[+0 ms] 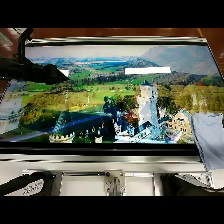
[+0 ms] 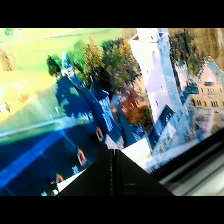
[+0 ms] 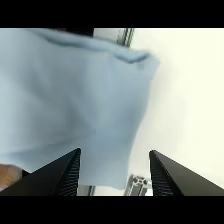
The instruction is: Fold the shirts.
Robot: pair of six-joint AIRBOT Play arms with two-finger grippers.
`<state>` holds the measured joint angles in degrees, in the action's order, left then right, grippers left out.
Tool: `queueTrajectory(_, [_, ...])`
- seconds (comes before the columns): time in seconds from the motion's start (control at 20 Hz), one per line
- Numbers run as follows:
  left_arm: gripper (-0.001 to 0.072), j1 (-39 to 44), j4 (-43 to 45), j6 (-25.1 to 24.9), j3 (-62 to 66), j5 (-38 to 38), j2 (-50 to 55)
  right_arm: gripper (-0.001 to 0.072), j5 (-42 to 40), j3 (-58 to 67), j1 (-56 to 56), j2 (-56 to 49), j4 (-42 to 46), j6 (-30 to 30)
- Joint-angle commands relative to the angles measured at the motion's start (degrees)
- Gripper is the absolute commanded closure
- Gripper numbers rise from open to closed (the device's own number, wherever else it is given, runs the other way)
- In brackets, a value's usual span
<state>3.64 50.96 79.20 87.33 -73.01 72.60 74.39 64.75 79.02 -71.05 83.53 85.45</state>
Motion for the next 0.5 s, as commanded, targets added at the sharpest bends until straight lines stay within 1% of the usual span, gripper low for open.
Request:
queueTrajectory(0.0, [0.0673, 0.0, 4.52, -2.84, -0.02, 8.76, 2.23, 0.0161, -5.75, 10.05, -2.6, 6.49, -5.09, -2.91])
queueTrajectory(0.05, [0.0674, 0.22, 5.25, -2.86, 0.0, 12.28, 3.23, 0.0162, -9.09, 13.46, -6.58, 7.74, -10.14, -6.01])
queueTrajectory(0.1, [0.0676, 1.22, 7.1, -2.82, 0.24, 14.86, 4.35, 0.0162, -11.5, 15.54, -11.61, 8.63, -12.7, -7.41])
queueTrajectory(0.15, [0.0677, 3.37, 12.24, -0.39, 1.11, 15.39, 5.64, 0.0162, -13.05, 17.11, -18.51, 9.16, -12.68, -7.58])
queueTrajectory(0.2, [0.0676, 6.05, 19.5, 5.05, 2.19, 14.53, 6.91, 0.0162, -13.09, 17.86, -25.14, 9.18, -11.67, -7.54])
queueTrajectory(0.25, [0.0676, 9.11, 28.85, 12.11, 3.8, 10.97, 8.55, 0.0162, -12.66, 17.86, -33.38, 8.85, -9.27, -7.56])
queueTrajectory(0.3, [0.0674, 11.8, 36.81, 16.68, 5.7, 5.14, 10.38, 0.0159, -9.57, 17.86, -41.66, 7.78, -5.42, -6.99])
queueTrajectory(0.35, [0.0668, 14.14, 42.12, 17.77, 7.78, -1.99, 12.44, 0.009, -6.16, 17.86, -48.26, 6.14, -1.57, -4.72])
queueTrajectory(0.4, [0.0579, 15.47, 43.5, 17.49, 9.51, -7.74, 14.21, 0.0035, -1.97, 17.86, -53.55, 3.82, 0.98, -0.94])
queueTrajectory(0.45, [0.0505, 16.04, 42.36, 17.09, 10.84, -12.13, 15.67, 0.0035, 1.62, 17.86, -56.92, 1.49, 0.83, 0.13])
